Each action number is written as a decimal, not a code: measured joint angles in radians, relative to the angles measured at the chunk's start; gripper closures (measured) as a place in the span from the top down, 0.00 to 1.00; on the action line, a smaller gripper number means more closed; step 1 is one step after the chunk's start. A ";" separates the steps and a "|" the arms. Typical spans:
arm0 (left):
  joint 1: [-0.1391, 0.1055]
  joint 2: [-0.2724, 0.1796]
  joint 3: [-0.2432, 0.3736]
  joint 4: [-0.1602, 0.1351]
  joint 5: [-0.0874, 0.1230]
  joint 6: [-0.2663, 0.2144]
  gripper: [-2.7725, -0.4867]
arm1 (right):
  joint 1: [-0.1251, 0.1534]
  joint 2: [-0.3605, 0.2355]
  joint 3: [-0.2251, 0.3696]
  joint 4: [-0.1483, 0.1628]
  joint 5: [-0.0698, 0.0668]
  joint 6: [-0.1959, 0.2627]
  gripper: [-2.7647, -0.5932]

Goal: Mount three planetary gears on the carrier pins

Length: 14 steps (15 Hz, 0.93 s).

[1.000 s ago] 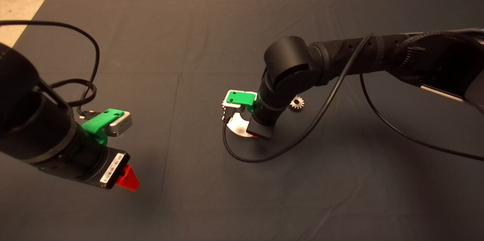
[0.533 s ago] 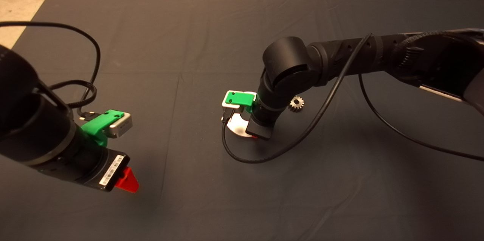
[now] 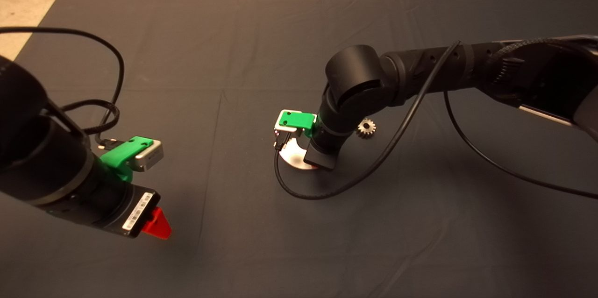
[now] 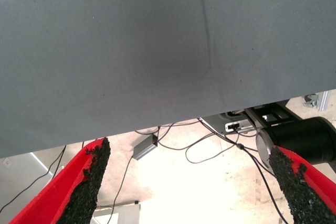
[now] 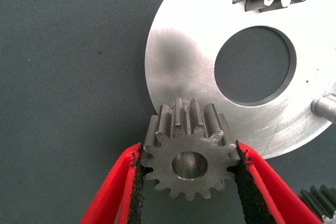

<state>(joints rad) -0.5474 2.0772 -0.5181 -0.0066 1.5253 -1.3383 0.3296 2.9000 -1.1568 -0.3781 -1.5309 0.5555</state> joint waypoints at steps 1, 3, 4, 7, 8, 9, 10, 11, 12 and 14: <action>0.000 0.000 0.002 -0.002 0.000 0.000 0.74 | 0.000 0.000 0.000 0.000 0.000 0.000 0.22; 0.000 0.000 0.004 -0.003 0.000 0.000 0.74 | 0.000 0.000 0.000 -0.004 0.000 0.000 0.22; 0.000 0.000 0.004 -0.004 0.000 0.000 0.74 | 0.000 0.000 0.000 -0.006 0.000 0.000 0.22; 0.000 0.000 0.004 -0.005 0.000 0.000 0.74 | 0.000 0.001 0.000 -0.007 0.000 0.000 0.22; 0.000 0.000 0.004 -0.005 0.000 0.000 0.74 | 0.000 0.001 0.000 -0.007 0.000 0.000 0.22; 0.000 0.000 0.004 -0.005 0.000 0.000 0.74 | 0.000 0.001 0.000 -0.007 0.000 0.000 0.22; 0.000 0.000 0.004 -0.006 0.000 0.000 0.74 | 0.000 0.001 0.000 -0.007 0.000 0.000 0.22; 0.000 0.000 0.004 -0.006 0.000 0.000 0.74 | 0.000 0.001 0.000 -0.007 0.000 0.000 0.22; 0.000 0.000 0.004 -0.006 0.000 0.000 0.74 | -0.001 0.001 0.000 -0.007 0.000 0.000 0.22; 0.000 0.000 0.004 -0.009 0.000 0.000 0.74 | -0.007 0.001 0.000 -0.007 0.000 0.000 0.22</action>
<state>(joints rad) -0.5474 2.0772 -0.5143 -0.0153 1.5253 -1.3379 0.3222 2.9009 -1.1568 -0.3853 -1.5313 0.5551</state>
